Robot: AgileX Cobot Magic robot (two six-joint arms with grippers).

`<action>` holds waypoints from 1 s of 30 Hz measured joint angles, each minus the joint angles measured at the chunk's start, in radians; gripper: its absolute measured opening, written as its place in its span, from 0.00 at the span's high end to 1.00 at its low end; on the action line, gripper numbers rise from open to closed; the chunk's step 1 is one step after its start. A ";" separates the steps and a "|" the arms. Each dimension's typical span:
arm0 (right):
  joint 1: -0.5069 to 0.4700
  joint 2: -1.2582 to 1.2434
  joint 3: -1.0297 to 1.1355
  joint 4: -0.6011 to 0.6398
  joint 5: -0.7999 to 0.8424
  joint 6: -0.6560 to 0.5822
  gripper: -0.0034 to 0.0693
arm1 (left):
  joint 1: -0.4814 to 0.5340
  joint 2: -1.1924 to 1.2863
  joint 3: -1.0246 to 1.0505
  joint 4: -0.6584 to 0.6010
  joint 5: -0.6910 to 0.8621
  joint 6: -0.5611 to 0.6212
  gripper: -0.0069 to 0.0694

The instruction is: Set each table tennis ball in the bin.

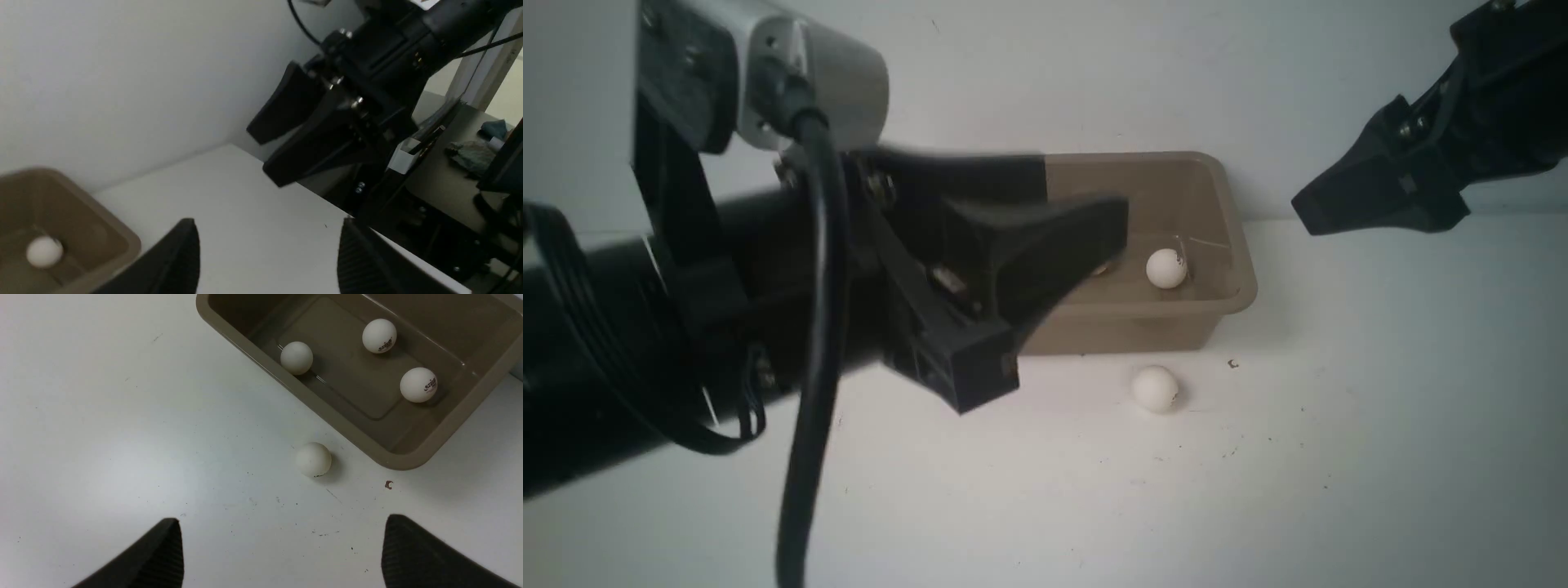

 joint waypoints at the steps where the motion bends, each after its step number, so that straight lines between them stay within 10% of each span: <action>1: 0.000 0.000 0.000 0.000 0.000 0.000 0.14 | 0.000 0.000 0.013 0.004 0.000 -0.016 0.37; 11: 0.000 0.000 0.000 0.014 0.000 0.000 0.14 | 0.000 0.003 0.068 0.017 -0.019 -0.051 0.37; 22: 0.000 0.000 0.000 0.014 0.000 0.000 0.14 | 0.000 -0.065 0.050 0.023 0.388 -0.113 0.37; 30: 0.000 0.000 0.000 0.019 0.000 0.000 0.14 | 0.000 -0.074 0.048 0.383 0.609 -0.344 0.37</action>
